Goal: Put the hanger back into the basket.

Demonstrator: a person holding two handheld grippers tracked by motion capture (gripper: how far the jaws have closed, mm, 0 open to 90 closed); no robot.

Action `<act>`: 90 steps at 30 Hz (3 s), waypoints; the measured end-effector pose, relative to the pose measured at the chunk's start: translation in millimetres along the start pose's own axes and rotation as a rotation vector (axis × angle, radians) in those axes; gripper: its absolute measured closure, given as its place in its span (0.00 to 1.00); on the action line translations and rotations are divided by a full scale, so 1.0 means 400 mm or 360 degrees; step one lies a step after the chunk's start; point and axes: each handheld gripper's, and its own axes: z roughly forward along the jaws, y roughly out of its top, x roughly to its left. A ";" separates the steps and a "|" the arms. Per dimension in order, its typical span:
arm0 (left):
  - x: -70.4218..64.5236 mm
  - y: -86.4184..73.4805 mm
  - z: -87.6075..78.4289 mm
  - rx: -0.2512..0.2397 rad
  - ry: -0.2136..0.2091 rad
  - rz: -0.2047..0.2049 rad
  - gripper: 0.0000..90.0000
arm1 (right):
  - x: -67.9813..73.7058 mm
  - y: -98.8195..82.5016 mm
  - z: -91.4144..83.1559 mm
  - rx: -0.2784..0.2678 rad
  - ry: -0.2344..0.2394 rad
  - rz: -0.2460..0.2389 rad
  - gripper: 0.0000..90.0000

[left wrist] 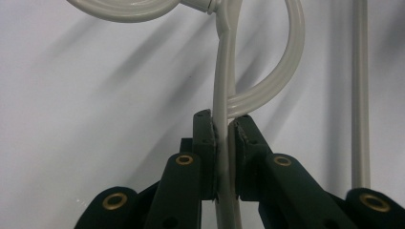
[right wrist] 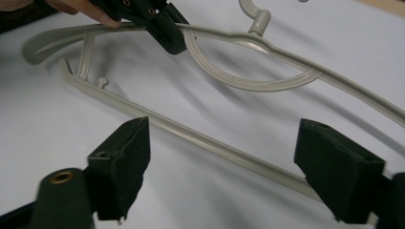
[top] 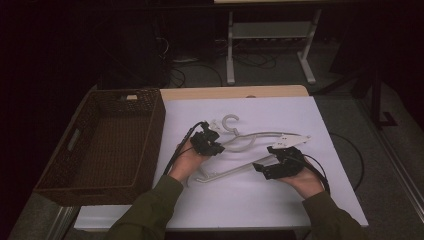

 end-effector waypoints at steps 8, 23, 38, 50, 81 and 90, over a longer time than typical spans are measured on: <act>0.005 0.004 -0.034 0.0003 0.0027 0.0001 0.91 | 0.005 -0.007 -0.012 -0.0102 0.0001 0.0029 0.15; 0.013 0.031 -0.135 0.0008 0.0130 -0.0103 0.91 | 0.004 -0.035 -0.071 -0.0222 -0.0008 0.0080 0.15; 0.041 0.059 -0.266 -0.0012 0.0191 -0.0134 0.91 | -0.019 -0.066 -0.104 -0.0251 -0.0048 0.0138 0.15; 0.070 0.047 -0.362 -0.0079 0.0227 -0.0214 0.91 | -0.016 -0.064 -0.101 -0.0256 -0.0050 0.0130 0.14; 0.182 -0.076 -0.593 -0.0113 0.0393 -0.0364 0.91 | -0.010 -0.059 -0.092 -0.0286 -0.0119 0.0112 0.00; 0.224 -0.129 -0.660 -0.0133 0.0457 -0.0398 0.91 | -0.011 -0.061 -0.089 -0.0277 -0.0124 0.0115 0.00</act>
